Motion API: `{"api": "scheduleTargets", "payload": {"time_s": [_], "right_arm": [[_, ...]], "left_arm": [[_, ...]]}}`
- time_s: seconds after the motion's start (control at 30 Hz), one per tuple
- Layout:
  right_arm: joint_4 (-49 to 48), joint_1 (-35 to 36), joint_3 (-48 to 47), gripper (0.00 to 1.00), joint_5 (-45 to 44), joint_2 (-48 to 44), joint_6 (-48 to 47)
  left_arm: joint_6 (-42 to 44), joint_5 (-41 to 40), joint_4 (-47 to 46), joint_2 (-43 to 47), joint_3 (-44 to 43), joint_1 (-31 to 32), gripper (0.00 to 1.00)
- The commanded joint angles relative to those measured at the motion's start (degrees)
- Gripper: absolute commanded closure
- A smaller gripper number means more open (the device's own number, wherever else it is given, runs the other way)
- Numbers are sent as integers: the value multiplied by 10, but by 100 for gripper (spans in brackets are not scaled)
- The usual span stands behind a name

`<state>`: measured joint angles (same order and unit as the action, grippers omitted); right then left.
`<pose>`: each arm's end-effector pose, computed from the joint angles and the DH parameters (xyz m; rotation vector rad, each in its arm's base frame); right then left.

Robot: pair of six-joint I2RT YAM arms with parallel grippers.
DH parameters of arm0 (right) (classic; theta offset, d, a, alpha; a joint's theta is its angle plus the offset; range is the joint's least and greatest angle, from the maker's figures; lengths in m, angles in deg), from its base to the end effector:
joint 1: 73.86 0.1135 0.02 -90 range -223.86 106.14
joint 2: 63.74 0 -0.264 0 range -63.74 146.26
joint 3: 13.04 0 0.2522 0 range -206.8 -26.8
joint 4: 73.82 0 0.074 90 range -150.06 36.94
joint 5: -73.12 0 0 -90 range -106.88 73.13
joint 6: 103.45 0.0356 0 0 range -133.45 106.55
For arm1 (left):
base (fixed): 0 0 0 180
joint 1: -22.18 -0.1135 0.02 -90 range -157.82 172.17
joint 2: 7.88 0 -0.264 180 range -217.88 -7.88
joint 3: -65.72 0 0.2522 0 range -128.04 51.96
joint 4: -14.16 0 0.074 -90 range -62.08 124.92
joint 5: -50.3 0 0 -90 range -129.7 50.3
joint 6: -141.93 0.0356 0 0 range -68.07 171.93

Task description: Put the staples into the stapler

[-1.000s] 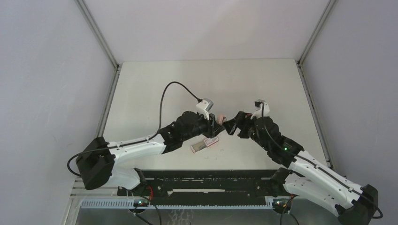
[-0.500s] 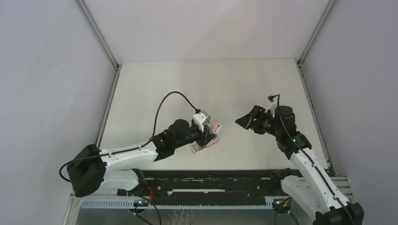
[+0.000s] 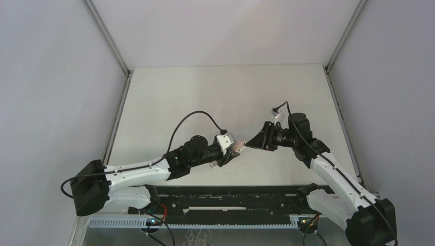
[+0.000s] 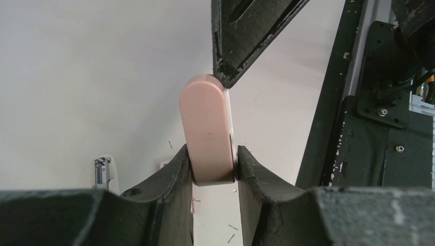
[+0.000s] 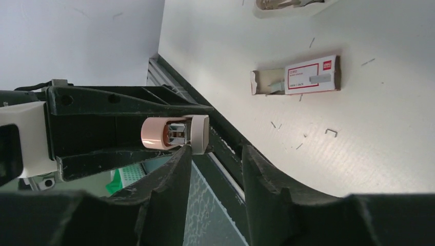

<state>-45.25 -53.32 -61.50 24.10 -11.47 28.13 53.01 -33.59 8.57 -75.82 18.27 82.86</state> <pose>0.1747 0.0904 0.2515 -0.0440 2.3068 1.3647 0.1254 -0.2310 0.2418 1.0468 1.5980 -0.8176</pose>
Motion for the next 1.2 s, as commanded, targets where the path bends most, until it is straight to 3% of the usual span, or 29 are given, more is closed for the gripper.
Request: {"api": "scheduleTargets", "payload": {"time_s": [0.0, 0.3, 0.6, 0.7, 0.73, 0.8, 0.83, 0.87, 0.9, 0.93, 1.0, 1.07, 1.17], "right_arm": [[-50, 17, -23, 62, 19, 13, 15], [-56, 25, -22, 77, 19, 26, 16], [-89, 36, -22, 80, 53, 41, 18], [-100, 39, -22, 88, 63, 45, 21], [-101, 39, -22, 97, 66, 45, 22], [-99, 39, -22, 100, 63, 42, 19], [-96, 40, -23, 100, 57, 39, 15], [-90, 39, -22, 100, 46, 34, 8], [-83, 40, -22, 100, 25, 26, 0], [-78, 40, -21, 100, 7, 18, -9], [-77, 41, -12, 100, -41, -3, -24], [-81, 48, 3, 100, -111, -27, -41], [-97, 78, 26, 100, -238, -57, -70]], "left_arm": [[31, -4, -23, 23, 6, 10, 100], [45, -5, -24, 31, 5, 19, 100], [58, -6, -22, 31, 2, 28, 100], [58, -10, -22, 29, 2, 29, 100], [59, -13, -22, 28, 1, 28, 100], [56, -23, -22, 27, 0, 28, 100], [51, -32, -21, 28, 0, 28, 96], [44, -45, -21, 29, 0, 28, 84], [37, -56, -21, 31, 2, 28, 70], [29, -67, -22, 35, 3, 28, 47], [6, -86, -31, 48, 11, 28, 21], [-15, -93, -43, 71, 20, 28, 2], [-64, -107, -66, 102, 30, 28, 0]]}}
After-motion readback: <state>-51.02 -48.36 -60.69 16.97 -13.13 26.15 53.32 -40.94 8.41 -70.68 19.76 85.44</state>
